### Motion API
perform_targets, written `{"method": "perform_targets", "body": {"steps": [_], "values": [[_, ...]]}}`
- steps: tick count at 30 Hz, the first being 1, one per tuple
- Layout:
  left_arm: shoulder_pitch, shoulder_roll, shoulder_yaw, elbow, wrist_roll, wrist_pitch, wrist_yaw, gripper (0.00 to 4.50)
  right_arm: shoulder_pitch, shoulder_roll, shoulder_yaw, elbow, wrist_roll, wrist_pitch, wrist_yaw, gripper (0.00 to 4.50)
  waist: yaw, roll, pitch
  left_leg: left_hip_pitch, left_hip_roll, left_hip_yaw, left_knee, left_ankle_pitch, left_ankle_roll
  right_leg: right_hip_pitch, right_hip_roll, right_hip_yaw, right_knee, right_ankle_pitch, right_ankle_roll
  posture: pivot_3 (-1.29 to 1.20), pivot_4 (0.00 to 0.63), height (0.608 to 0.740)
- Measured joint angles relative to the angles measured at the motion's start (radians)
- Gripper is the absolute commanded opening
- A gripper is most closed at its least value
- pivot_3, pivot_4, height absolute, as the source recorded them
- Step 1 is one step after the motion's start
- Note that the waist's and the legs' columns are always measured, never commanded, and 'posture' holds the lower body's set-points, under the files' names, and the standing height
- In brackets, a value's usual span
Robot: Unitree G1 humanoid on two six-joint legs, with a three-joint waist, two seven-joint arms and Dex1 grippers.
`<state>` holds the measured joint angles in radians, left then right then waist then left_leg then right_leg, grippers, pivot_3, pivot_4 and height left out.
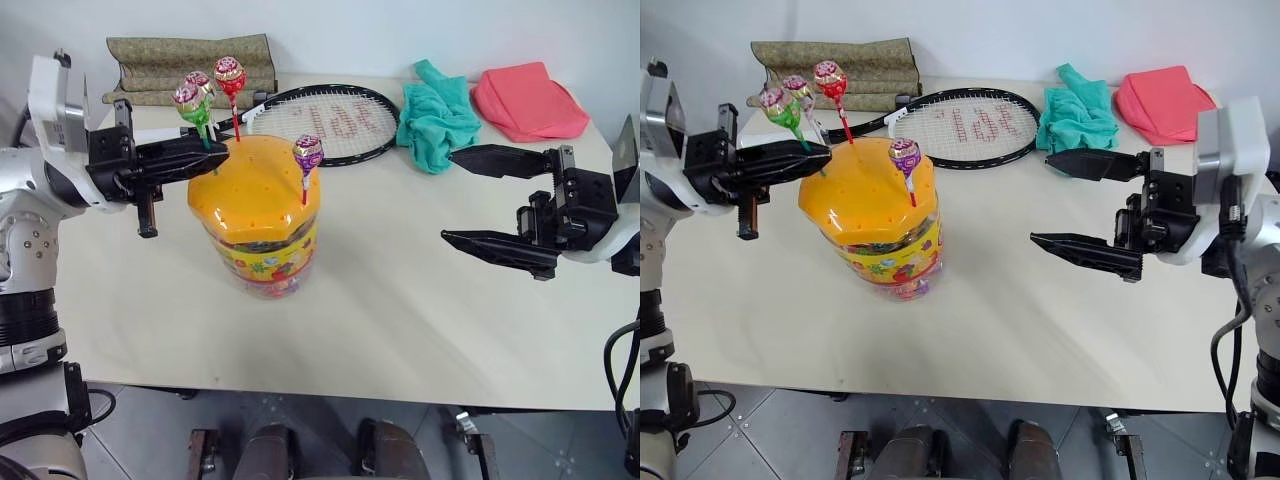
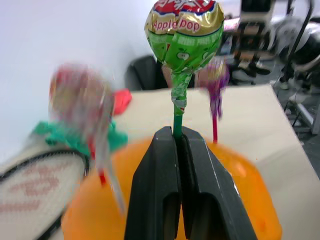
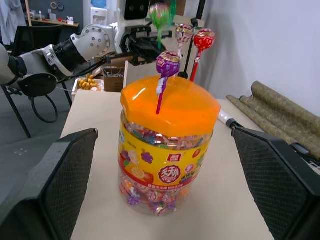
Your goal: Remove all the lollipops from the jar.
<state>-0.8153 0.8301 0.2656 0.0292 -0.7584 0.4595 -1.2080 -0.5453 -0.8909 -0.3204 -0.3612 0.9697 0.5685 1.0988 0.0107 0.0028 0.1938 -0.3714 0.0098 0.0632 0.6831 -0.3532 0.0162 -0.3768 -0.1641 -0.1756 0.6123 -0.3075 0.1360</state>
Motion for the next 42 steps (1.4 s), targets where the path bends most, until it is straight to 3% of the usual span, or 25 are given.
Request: {"method": "perform_targets", "body": {"steps": [9,17,21,29,35,38,42], "values": [[-0.076,0.007,0.089,-0.117,-0.127,0.098,0.135,0.01,-0.043,0.006,0.045,0.07,-0.019,-0.004,0.052,4.5,-0.007,0.0,0.0,0.0,0.0,-0.001,0.0,0.0,0.0,0.0,0.0,0.0,0.0,0.0,0.0,0.0,0.15,0.74],[-0.148,0.14,0.253,-0.182,-0.176,0.182,0.414,0.01,-0.127,0.048,0.101,0.173,-0.051,-0.027,0.128,4.5,-0.014,-0.001,0.001,0.002,0.0,-0.008,-0.001,0.0,0.0,0.0,0.0,0.001,0.001,0.0,0.0,0.0,0.15,0.74],[-0.005,0.239,0.308,-0.198,-0.141,0.315,0.547,0.01,-0.152,0.065,0.12,0.209,-0.061,-0.033,0.175,4.5,-0.012,-0.001,0.001,0.001,0.0,-0.009,0.0,0.0,0.0,0.0,0.0,0.002,0.001,0.0,0.0,0.0,0.15,0.74],[0.249,0.284,0.463,-0.173,-0.054,0.591,0.808,0.01,-0.179,0.082,0.132,0.26,-0.095,-0.044,0.219,4.5,-0.01,-0.003,0.001,0.001,0.001,-0.01,0.0,0.0,0.0,0.0,0.002,0.007,0.002,0.0,0.0,0.0,0.15,0.74],[0.398,0.317,0.391,-0.077,0.079,0.775,0.908,0.01,-0.181,0.095,0.148,0.267,-0.101,-0.043,0.247,4.5,-0.008,-0.003,0.002,0.001,0.0,-0.009,-0.001,0.0,0.0,-0.001,0.003,0.01,0.001,0.0,0.0,0.0,0.15,0.74],[0.387,0.317,0.309,-0.009,0.12,0.805,0.915,0.01,-0.164,0.095,0.148,0.26,-0.101,-0.042,0.256,4.5,-0.005,-0.005,0.002,0.001,-0.001,-0.008,-0.001,0.0,-0.001,-0.001,0.003,0.012,0.001,0.0,0.0,0.0,0.15,0.74],[0.298,0.307,0.102,0.158,0.208,0.786,0.893,0.01,-0.13,0.094,0.144,0.248,-0.106,-0.042,0.25,4.5,0.003,-0.006,0.002,0.001,-0.001,0.001,-0.001,0.0,-0.001,-0.001,0.003,0.012,0.002,0.0,0.0,0.0,0.15,0.74]]}}
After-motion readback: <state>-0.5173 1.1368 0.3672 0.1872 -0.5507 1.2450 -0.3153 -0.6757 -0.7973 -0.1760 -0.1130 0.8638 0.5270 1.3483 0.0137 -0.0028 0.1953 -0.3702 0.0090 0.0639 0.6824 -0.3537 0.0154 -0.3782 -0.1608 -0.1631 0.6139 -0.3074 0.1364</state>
